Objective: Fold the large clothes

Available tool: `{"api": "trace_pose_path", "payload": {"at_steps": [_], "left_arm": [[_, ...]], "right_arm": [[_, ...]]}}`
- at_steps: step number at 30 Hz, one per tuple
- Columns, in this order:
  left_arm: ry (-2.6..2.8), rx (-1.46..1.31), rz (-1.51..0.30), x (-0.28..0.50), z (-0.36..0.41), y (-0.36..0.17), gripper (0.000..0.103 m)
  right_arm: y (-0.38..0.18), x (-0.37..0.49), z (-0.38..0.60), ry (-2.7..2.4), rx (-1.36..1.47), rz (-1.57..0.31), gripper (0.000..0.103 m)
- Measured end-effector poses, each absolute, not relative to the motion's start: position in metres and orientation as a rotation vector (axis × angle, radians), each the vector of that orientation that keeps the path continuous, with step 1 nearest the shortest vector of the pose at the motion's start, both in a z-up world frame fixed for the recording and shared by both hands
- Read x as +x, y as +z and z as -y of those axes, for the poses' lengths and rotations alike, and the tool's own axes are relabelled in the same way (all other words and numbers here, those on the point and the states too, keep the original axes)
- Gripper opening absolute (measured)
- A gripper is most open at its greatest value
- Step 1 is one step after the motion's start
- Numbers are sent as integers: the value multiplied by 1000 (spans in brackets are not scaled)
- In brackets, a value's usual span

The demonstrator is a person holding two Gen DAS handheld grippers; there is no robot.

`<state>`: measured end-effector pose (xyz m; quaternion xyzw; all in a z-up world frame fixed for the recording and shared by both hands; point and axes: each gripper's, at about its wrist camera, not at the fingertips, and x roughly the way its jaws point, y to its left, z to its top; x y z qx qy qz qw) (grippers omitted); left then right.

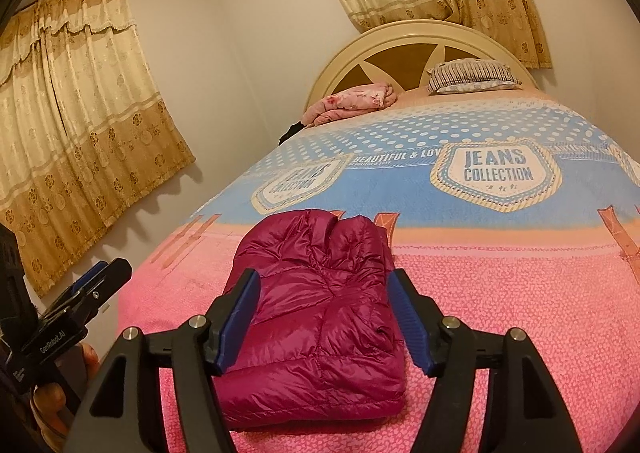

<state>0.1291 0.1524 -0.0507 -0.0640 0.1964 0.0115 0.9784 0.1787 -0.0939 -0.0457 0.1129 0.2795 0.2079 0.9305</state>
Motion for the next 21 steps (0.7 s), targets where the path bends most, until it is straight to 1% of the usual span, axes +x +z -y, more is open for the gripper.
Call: {"api": "trace_pose_path", "payload": {"at_steps": [21], "left_arm": [[20, -119, -387, 124, -146, -45, 103]], "right_arm": [[-42, 168, 91, 429, 231, -563, 68]]}}
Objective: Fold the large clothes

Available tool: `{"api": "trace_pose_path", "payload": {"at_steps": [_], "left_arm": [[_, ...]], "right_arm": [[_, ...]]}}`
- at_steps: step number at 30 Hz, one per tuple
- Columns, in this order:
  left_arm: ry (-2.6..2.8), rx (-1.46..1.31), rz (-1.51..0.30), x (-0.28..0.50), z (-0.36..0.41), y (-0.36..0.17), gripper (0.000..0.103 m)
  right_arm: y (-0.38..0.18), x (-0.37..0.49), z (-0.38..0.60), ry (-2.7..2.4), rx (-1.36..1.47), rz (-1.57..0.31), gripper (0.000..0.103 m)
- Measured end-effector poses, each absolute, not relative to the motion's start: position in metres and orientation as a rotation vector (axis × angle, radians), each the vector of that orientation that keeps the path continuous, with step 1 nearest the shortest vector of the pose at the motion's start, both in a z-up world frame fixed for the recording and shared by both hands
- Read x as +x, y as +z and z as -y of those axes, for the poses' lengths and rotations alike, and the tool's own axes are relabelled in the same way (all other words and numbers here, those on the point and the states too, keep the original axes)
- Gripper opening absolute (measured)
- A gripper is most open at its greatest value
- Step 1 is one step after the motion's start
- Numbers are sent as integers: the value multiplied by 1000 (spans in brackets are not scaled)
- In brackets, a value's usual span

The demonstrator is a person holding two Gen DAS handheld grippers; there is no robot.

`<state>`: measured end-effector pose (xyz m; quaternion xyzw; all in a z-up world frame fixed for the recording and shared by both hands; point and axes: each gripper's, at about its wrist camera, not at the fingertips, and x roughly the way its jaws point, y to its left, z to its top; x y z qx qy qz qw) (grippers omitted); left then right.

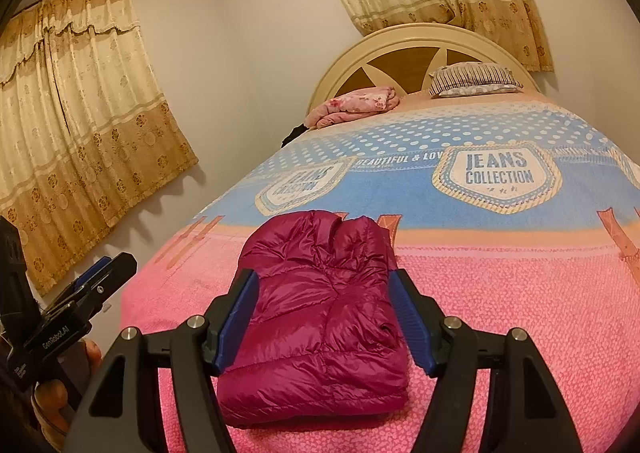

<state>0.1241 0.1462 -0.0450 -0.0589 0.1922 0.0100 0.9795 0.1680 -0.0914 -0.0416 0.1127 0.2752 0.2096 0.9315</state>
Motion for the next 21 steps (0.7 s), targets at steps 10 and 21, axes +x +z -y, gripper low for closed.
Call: {"api": "trace_pose_path", "payload": {"at_steps": [10, 21], "left_arm": [[5, -110, -397, 124, -142, -44, 103], [5, -98, -407, 127, -139, -45, 103]], "right_arm": [[-45, 169, 95, 429, 237, -568, 69], [-47, 168, 94, 436, 234, -562, 72]]}}
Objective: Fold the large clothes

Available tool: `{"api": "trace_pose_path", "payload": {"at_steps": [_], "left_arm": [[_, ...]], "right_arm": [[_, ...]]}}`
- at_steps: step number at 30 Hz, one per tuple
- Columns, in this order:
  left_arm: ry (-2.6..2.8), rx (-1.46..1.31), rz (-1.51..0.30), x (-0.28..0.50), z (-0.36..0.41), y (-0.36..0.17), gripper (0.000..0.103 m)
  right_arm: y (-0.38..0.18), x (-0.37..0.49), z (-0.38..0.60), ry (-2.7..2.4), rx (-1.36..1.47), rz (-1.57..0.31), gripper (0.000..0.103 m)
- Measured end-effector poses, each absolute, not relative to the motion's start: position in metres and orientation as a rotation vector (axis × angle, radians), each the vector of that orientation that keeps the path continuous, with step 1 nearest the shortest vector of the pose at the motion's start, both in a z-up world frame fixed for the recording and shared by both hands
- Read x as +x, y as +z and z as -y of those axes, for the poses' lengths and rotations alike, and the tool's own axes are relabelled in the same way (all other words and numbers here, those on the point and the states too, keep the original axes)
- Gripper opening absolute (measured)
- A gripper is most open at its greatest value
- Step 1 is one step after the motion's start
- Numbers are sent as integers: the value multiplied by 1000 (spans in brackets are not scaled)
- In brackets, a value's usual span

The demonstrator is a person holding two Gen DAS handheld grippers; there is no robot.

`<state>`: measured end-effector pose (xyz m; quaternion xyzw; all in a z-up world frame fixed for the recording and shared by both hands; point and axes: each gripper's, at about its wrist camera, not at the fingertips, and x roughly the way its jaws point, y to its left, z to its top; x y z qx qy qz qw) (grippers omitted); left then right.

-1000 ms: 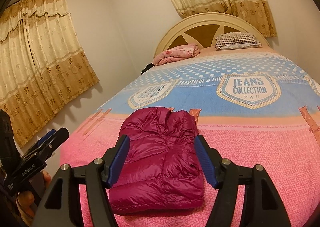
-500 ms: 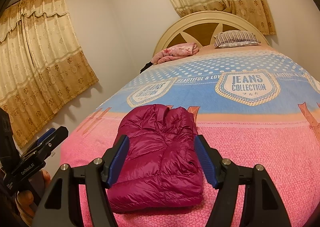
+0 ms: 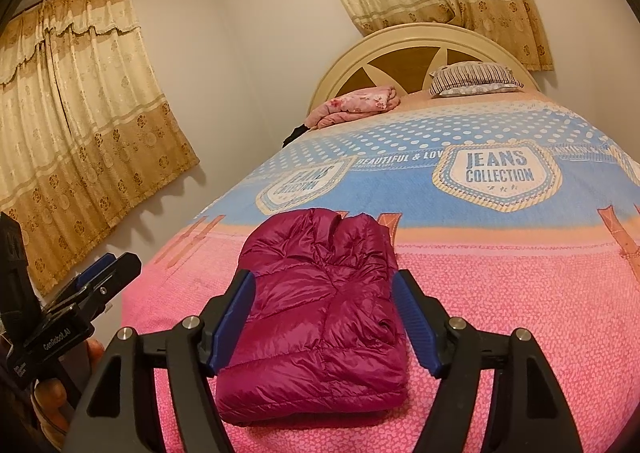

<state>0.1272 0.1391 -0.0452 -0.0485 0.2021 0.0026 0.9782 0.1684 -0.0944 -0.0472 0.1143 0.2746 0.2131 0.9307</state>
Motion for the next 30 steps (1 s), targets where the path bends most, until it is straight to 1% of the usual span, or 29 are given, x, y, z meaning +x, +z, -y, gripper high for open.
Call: {"api": "trace_pose_path", "payload": {"at_steps": [30], "left_arm": [[41, -70, -401, 131, -146, -50, 103]], "right_arm": [[-55, 164, 87, 475, 213, -575, 72]]}}
